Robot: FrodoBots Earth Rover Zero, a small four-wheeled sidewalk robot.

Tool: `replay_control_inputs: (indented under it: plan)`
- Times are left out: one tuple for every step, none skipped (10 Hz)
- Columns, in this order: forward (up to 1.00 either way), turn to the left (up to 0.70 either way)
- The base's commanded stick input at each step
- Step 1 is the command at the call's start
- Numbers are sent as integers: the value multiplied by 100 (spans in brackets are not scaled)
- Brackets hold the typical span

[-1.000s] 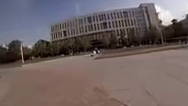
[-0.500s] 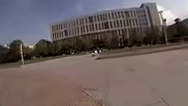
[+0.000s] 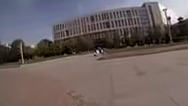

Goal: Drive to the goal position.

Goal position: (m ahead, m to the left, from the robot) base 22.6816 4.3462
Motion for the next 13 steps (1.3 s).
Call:
replay_control_inputs:
  plan:
    - [100, 4]
    - [100, 4]
    - [100, 4]
    - [100, 4]
    - [100, 4]
    - [100, 4]
    - [100, 4]
    - [100, 4]
    - [100, 4]
    - [100, 4]
    - [100, 4]
    - [100, 4]
    - [100, 4]
